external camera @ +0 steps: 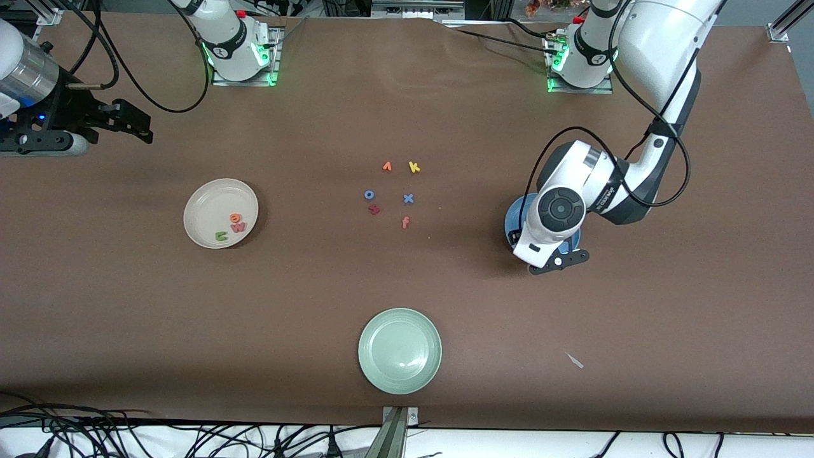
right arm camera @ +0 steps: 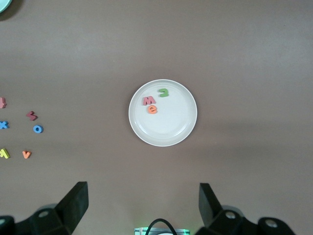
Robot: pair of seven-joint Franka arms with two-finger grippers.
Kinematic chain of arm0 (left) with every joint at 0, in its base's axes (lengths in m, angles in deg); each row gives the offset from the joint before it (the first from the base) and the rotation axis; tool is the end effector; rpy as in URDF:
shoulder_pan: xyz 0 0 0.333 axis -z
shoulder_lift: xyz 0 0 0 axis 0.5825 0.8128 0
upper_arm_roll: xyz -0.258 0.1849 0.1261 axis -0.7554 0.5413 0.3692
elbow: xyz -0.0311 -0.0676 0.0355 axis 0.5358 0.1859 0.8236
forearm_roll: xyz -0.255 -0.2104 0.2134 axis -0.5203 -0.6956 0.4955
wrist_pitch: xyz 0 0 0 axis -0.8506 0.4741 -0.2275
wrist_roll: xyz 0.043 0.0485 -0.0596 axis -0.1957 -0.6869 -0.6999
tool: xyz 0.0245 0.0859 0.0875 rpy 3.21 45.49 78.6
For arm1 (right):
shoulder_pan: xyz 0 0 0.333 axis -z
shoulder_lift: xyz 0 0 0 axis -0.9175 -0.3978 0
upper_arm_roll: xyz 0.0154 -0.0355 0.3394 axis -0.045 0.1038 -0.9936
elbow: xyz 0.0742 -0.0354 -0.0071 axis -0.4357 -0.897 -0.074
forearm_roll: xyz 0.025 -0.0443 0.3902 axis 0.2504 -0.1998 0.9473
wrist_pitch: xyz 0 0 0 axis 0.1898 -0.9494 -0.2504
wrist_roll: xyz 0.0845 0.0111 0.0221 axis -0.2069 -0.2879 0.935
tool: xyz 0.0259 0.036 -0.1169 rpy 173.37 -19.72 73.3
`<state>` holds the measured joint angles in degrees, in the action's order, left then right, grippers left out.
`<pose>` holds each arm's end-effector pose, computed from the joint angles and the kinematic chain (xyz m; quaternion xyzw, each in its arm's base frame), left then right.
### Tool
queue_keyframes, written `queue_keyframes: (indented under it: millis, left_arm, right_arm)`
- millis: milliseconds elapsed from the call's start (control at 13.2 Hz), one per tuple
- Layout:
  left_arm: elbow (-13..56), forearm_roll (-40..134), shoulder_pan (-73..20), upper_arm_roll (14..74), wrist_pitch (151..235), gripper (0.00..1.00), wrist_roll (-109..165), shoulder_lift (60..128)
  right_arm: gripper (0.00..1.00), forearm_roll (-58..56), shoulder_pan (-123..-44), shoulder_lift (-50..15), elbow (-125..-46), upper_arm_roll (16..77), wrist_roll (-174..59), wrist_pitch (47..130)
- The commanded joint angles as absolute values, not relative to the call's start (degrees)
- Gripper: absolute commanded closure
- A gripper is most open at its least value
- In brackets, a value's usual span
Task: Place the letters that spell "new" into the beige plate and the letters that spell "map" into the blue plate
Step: 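Carry the yellow a to the blue plate and release it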
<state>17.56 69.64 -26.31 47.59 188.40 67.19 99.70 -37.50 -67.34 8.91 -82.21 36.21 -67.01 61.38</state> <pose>0.6139 -0.2354 0.2788 -0.9822 -0.1372 0.0826 0.0979 0.5316 0.0525 0.6075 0.9991 0.0099 -0.0418 0.0004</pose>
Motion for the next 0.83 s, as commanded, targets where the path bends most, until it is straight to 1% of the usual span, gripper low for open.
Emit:
queue_keyframes:
  millis: [0, 227, 302, 454, 529, 605, 756]
  left_arm:
    - [18.54, 70.45, -26.75, 47.55, 187.45, 0.00, 63.41, 93.75]
    - [16.35, 69.48, -26.93, 47.73, 185.79, 0.00, 55.58, 90.49]
    - [14.07, 69.13, -27.53, 47.47, 183.61, 0.00, 52.69, 90.04]
    - [9.50, 62.22, -30.34, 48.25, 178.34, 0.00, 41.39, 87.33]
    - [9.65, 58.09, -31.75, 49.82, 176.49, 0.00, 36.19, 84.53]
    - [10.44, 56.83, -31.76, 52.80, 174.90, 0.00, 31.70, 81.46]
    - [12.90, 56.38, -31.85, 55.89, 173.30, 0.00, 22.82, 75.66]
  right_arm:
    - [0.00, -37.96, -66.91, 9.31, -81.99, 35.73, -67.51, 61.30]
    - [0.00, -37.88, -66.82, 9.31, -81.99, 35.73, -67.43, 61.30]
    - [0.00, -37.79, -66.82, 9.31, -81.90, 35.73, -67.43, 61.30]
    - [0.00, -37.79, -66.82, 9.31, -81.90, 35.73, -67.43, 61.30]
    - [0.00, -37.79, -66.82, 9.31, -81.90, 35.73, -67.43, 61.30]
    - [0.00, -37.87, -66.82, 9.31, -81.90, 35.73, -67.43, 61.30]
    - [0.00, -37.88, -66.82, 9.31, -81.90, 35.73, -67.43, 61.30]
